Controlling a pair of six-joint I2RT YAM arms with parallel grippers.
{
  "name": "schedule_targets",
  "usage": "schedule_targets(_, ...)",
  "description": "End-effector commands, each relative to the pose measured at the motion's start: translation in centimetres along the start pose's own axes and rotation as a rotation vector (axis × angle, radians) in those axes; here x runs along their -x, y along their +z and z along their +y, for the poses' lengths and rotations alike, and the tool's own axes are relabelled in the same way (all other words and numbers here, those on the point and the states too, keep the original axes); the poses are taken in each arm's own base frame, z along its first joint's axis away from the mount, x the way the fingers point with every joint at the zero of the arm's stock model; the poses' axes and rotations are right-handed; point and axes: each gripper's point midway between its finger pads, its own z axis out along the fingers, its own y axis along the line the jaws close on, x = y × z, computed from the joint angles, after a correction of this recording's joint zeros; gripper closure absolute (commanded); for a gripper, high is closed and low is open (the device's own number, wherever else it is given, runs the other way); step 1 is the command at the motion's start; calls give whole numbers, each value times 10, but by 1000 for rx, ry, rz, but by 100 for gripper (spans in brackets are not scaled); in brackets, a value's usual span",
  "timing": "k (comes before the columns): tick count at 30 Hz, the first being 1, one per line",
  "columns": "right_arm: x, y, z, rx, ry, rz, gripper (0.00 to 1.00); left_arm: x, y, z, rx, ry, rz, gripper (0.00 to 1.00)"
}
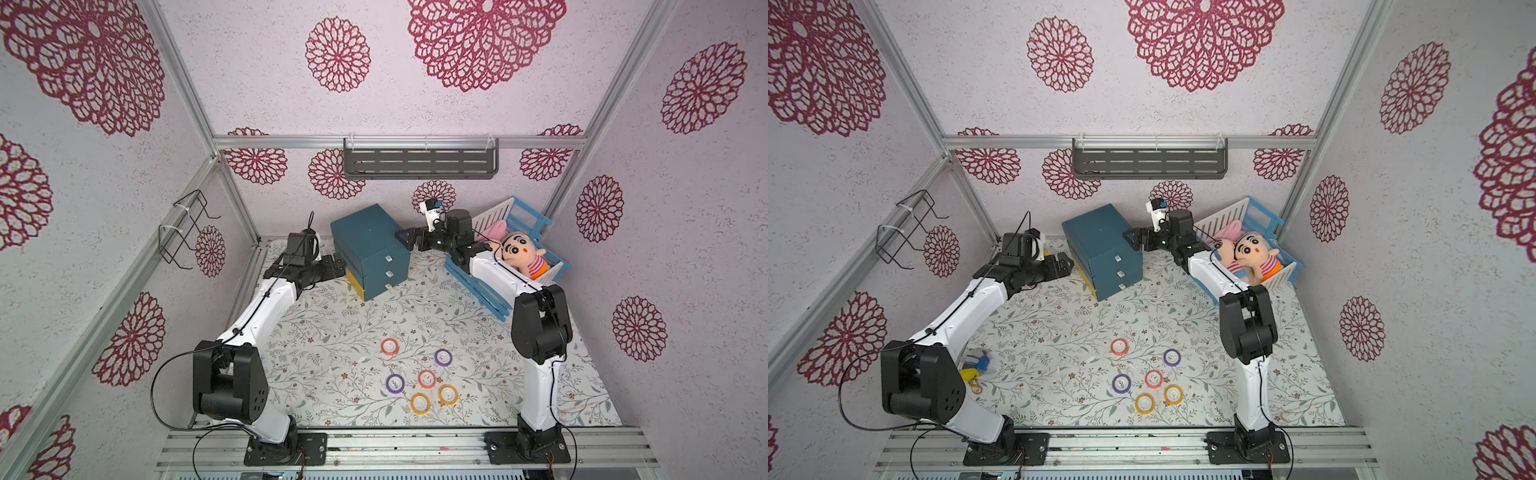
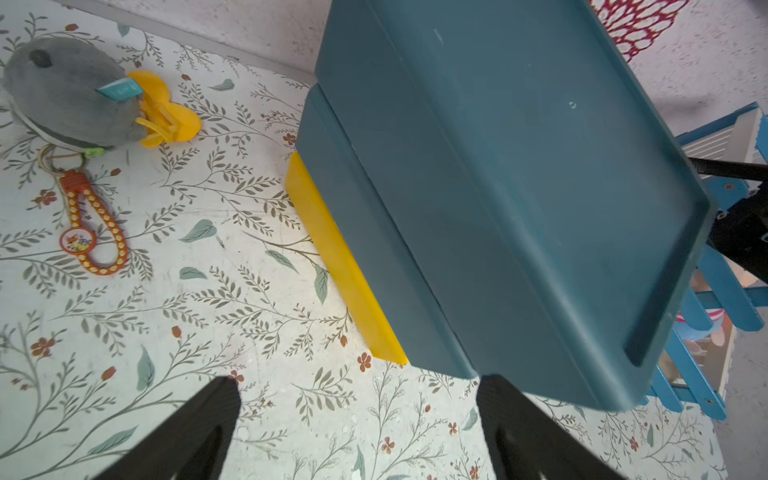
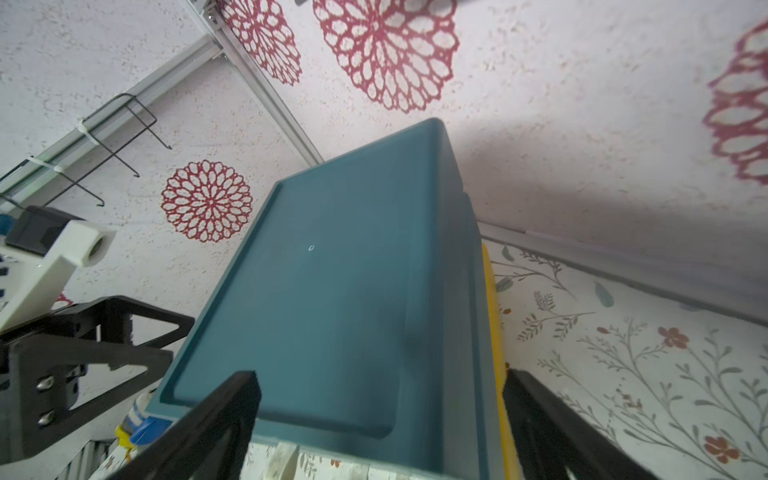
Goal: Place the transparent tape into the drawer according to color
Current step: Adjust the storage box at the center of the board.
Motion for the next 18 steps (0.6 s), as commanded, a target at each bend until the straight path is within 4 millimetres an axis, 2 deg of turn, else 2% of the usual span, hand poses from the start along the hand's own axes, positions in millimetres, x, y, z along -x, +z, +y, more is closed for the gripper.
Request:
schedule_targets(1, 10, -8, 26, 91, -20, -15, 1, 14, -7, 0, -8, -10, -60, 3)
schedule_targets(7, -6, -23, 47, 145, -17, -3, 1, 18, -10, 7, 2, -19, -73, 3)
schedule_targets(13, -22, -34, 79, 191, -30, 3, 1, 23, -14, 12, 4, -24, -86, 3)
schedule_targets(15, -23, -35, 84, 184, -46, 4, 1, 25, -14, 12, 0, -27, -90, 3)
schedule_targets(18, -15, -40, 75, 101, -74, -21, 1, 26, -14, 10, -12, -30, -89, 3)
